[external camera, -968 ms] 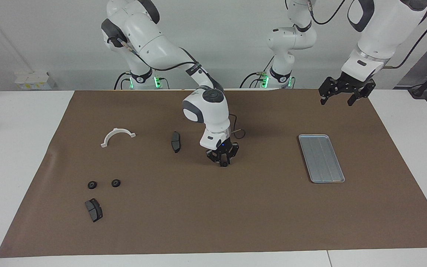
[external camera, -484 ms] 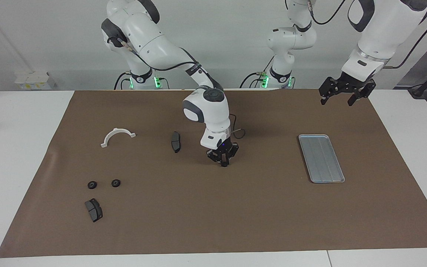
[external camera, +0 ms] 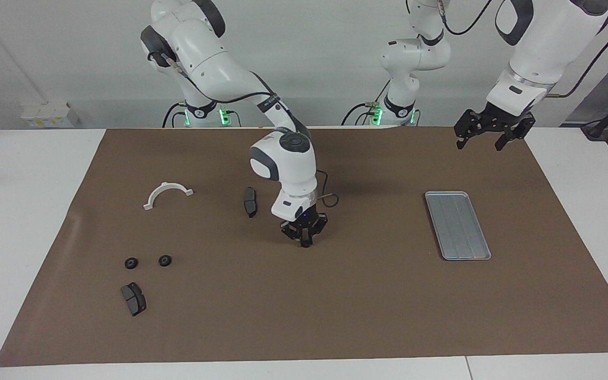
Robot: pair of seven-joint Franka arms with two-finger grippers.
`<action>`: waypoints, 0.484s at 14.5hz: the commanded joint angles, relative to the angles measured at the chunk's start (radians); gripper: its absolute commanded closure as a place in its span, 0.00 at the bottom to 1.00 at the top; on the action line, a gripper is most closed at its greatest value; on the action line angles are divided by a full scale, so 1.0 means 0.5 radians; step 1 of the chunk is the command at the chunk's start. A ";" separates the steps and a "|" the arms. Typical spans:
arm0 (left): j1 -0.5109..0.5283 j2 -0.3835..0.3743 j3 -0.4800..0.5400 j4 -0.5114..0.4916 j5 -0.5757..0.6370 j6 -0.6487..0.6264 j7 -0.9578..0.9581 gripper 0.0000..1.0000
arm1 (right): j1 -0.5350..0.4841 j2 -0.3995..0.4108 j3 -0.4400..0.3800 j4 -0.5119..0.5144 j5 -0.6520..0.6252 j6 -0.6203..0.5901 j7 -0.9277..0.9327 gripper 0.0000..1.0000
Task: Place bearing gear from tray to pile
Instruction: 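Carry the third gear with the right gripper toward the other gears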
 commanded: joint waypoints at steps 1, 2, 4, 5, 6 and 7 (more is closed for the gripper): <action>0.020 -0.013 -0.011 -0.014 0.021 -0.026 0.022 0.00 | -0.268 -0.047 0.037 0.027 -0.019 -0.112 -0.295 0.98; 0.020 -0.013 -0.014 -0.014 0.021 -0.026 0.022 0.00 | -0.363 -0.048 0.040 0.021 -0.016 -0.122 -0.405 0.98; 0.020 -0.013 -0.014 -0.014 0.021 -0.026 0.022 0.00 | -0.538 -0.048 0.040 0.008 -0.001 -0.134 -0.562 0.98; 0.020 -0.013 -0.011 -0.014 0.021 -0.026 0.022 0.00 | -0.599 -0.048 0.040 0.008 0.030 -0.152 -0.623 0.98; 0.020 -0.013 -0.014 -0.014 0.021 -0.026 0.022 0.00 | -0.651 -0.048 0.040 0.011 0.042 -0.174 -0.703 0.98; 0.020 -0.013 -0.011 -0.014 0.021 -0.026 0.022 0.00 | -0.716 -0.048 0.040 0.011 0.042 -0.174 -0.768 0.98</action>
